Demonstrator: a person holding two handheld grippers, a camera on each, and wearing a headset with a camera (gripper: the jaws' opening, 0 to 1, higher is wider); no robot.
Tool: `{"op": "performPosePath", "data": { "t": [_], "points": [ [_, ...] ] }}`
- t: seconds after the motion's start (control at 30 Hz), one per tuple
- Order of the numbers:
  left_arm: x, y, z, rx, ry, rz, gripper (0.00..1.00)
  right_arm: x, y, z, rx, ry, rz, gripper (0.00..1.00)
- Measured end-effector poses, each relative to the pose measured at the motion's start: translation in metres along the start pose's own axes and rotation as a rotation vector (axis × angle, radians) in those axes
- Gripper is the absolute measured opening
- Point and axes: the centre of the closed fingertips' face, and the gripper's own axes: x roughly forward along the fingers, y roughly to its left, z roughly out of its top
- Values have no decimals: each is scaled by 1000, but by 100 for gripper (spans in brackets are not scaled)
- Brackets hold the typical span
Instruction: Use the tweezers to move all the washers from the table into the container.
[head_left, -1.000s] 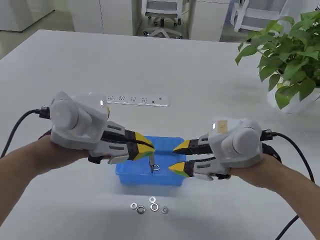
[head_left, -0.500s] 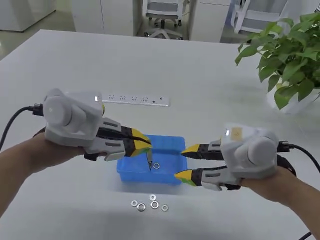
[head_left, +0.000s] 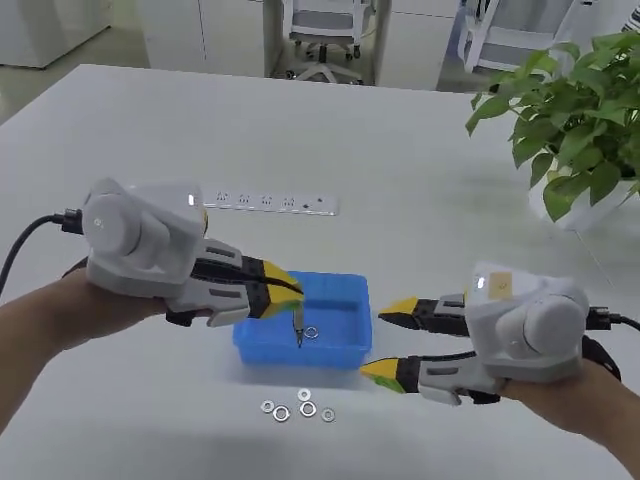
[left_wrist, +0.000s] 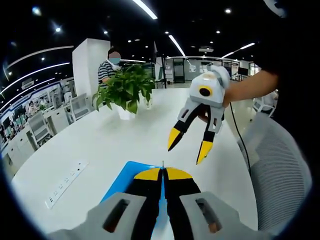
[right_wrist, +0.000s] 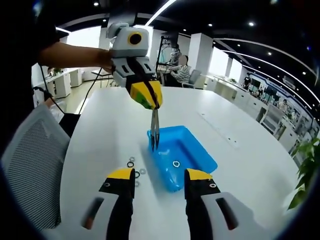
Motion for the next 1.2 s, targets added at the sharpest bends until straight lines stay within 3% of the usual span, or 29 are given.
{"op": "performPosePath", "data": {
  "t": [0.4, 1.2],
  "points": [
    [10, -16, -5, 9, 10, -34, 5, -10, 11, -12, 54, -9, -2, 49],
    [38, -37, -21, 2, 11, -98, 5, -14, 26, -35, 113, 12, 7, 69]
  ]
}}
